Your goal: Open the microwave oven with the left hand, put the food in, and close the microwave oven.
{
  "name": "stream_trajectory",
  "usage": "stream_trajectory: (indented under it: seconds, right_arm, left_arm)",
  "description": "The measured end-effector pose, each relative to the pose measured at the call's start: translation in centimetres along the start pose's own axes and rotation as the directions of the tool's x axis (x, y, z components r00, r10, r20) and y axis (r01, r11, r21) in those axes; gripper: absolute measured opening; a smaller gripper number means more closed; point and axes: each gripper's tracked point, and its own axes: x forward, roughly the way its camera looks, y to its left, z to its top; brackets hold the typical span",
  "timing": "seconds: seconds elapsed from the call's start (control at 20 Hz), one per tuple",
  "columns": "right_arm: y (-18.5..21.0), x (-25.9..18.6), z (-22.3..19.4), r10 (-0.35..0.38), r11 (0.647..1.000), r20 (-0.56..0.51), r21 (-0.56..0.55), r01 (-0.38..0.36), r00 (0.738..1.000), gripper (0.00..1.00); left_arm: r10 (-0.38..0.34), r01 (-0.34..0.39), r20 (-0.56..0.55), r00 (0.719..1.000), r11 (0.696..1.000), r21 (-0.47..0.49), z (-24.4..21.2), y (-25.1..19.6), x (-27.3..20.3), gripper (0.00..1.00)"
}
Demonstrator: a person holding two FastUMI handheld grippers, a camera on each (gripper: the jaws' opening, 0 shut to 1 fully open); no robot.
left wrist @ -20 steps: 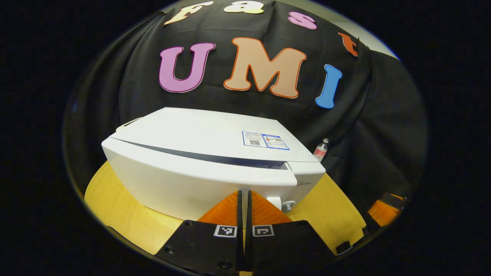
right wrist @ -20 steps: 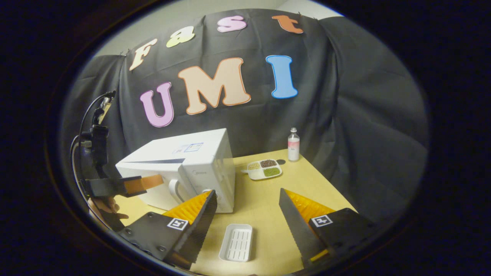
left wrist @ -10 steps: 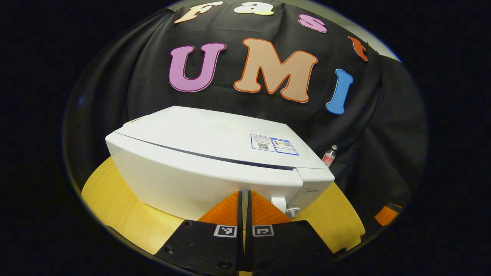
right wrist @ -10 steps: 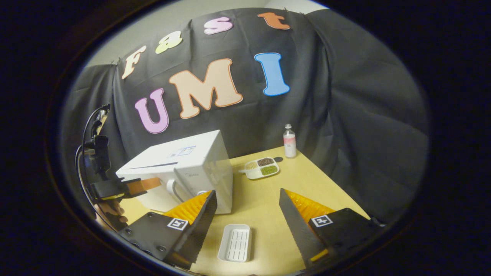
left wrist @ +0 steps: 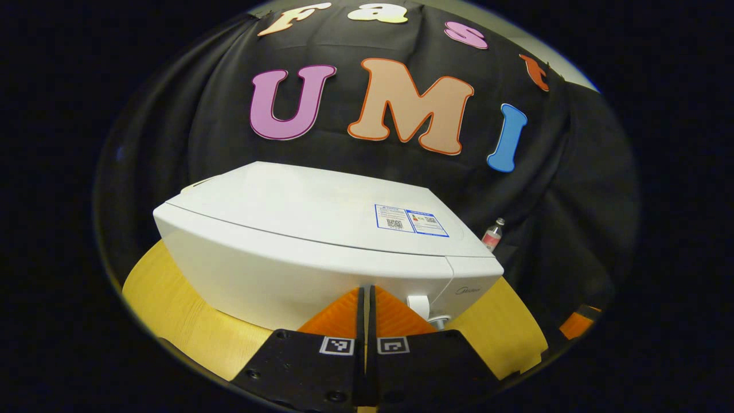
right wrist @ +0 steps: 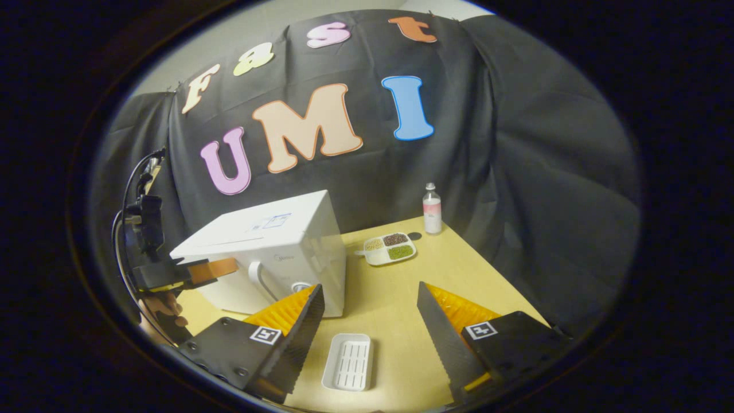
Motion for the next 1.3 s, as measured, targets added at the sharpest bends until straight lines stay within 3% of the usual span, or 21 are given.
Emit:
stream_trajectory:
  seconds: [0.7,0.85,0.9,0.95,1.0,1.05,1.15,1.2,1.3]
  right_arm:
    - [0.2,-1.8,-0.8,0.028,0.998,-0.023,-0.062,-0.03,0.999,0.92]
    - [0.3,-1.9,-0.5,0.036,0.997,-0.02,-0.065,-0.037,0.999,0.92]
    - [0.3,-1.9,-0.3,0.038,0.997,-0.016,-0.064,-0.039,0.999,0.92]
    - [0.4,-1.9,0.0,0.044,0.997,-0.016,-0.058,-0.045,0.999,0.92]
    - [0.5,-1.9,0.3,0.054,0.997,-0.02,-0.047,-0.055,0.998,0.99]
    - [0.8,-2.0,0.7,0.066,0.997,-0.023,-0.033,-0.067,0.998,1.0]
    - [1.2,-2.1,1.7,0.085,0.996,-0.016,-0.016,-0.085,0.996,1.0]
    - [1.3,-2.3,2.2,0.09,0.996,-0.012,-0.017,-0.09,0.996,1.0]
    - [1.3,-2.9,3.8,0.091,0.995,0.016,-0.029,-0.09,0.996,1.0]
  left_arm:
    - [-0.005,0.005,-0.023,1.0,1.0,0.019,-0.4,-0.2,-1.7,0.0]
    - [-0.02,0.02,-0.008,1.0,0.999,0.037,-0.1,-0.2,-4.6,0.08]
    - [-0.005,0.006,-0.009,1.0,0.998,0.062,-0.2,0.3,-5.6,0.13]
    - [0.01,-0.009,-0.01,1.0,0.996,0.088,-0.3,0.9,-6.4,0.25]
    - [0.022,-0.021,-0.007,1.0,0.995,0.102,-0.2,1.4,-7.3,0.28]
    - [0.027,-0.026,-0.007,1.0,0.994,0.104,-0.4,1.7,-8.2,0.3]
    - [0.038,-0.038,0.003,0.999,0.992,0.12,-0.3,2.2,-10.2,0.48]
    - [0.064,-0.066,0.022,0.998,0.988,0.141,0.1,3.0,-11.3,0.75]
    - [0.105,-0.114,0.069,0.992,0.983,0.14,1.5,4.2,-12.9,0.97]
